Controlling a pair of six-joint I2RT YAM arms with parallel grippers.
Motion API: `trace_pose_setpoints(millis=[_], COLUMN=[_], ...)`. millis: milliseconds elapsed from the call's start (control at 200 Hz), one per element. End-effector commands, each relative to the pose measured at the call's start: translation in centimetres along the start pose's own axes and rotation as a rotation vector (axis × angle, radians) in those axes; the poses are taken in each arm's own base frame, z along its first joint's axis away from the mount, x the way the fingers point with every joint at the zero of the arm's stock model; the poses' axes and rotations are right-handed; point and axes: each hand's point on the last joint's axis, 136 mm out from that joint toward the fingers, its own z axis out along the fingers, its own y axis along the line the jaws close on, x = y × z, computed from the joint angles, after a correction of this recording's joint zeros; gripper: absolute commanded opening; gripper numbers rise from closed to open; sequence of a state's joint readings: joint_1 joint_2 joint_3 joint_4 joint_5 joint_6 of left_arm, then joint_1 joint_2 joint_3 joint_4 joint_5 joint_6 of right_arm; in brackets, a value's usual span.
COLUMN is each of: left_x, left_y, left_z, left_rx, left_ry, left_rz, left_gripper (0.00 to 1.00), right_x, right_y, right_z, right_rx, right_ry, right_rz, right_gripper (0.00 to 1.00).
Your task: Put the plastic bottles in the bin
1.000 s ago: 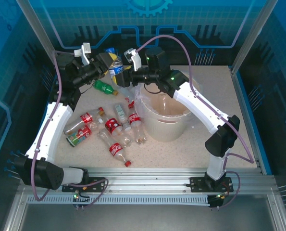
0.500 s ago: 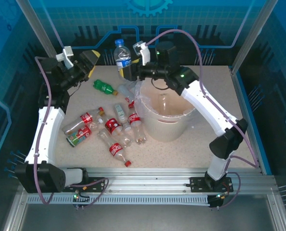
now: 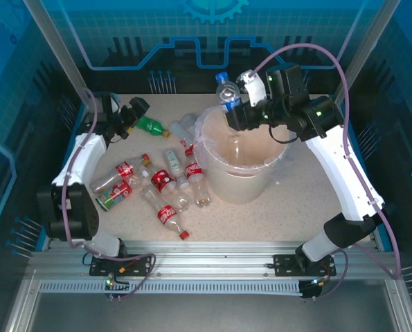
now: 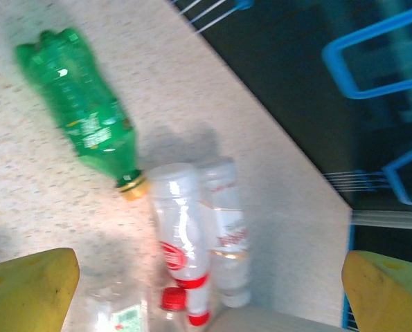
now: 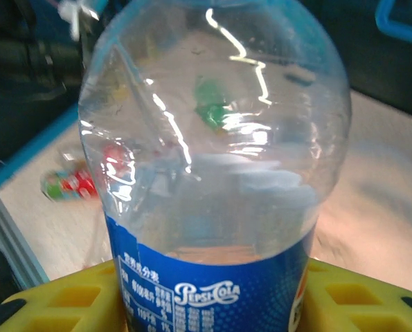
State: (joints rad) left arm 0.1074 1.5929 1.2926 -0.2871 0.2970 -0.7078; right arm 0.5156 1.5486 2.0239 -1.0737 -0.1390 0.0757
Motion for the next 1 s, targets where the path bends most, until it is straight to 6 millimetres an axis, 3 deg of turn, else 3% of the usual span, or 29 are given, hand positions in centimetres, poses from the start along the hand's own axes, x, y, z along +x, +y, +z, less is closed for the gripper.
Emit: trace_pose_setpoints(millis=[0, 100, 265, 660, 996], left_x=[0.3, 0.5, 0.6, 0.1, 0.5], left_y=[3.2, 5.3, 6.8, 7.5, 8.9], left_z=[2.2, 4.1, 6.5, 11.9, 14.5], left_rx=[-0.097, -0.167, -0.222, -0.271, -0.306], left_ry=[0.006, 0.028, 0.064, 0.157, 0.189], left_rz=[0.006, 0.02, 0.053, 0.108, 0.093], left_gripper=[0.97, 0.97, 0.96, 0.97, 0.98], right_x=[5.2, 6.9, 8.7, 13.2, 15.3], right_y=[-1.9, -2.8, -4.3, -5.1, -6.0], right_z=[-0.6, -0.4, 0.8, 5.4, 8.4], right_rx=[0.097, 0.132, 0.178, 0.129, 0.104], right_ry=[0.2, 0.276, 0.398, 0.631, 0.688], right_rz=[-0.015, -0.006, -0.002, -0.023, -0.023], right_gripper=[0.44, 0.42, 0.41, 0.41, 0.49])
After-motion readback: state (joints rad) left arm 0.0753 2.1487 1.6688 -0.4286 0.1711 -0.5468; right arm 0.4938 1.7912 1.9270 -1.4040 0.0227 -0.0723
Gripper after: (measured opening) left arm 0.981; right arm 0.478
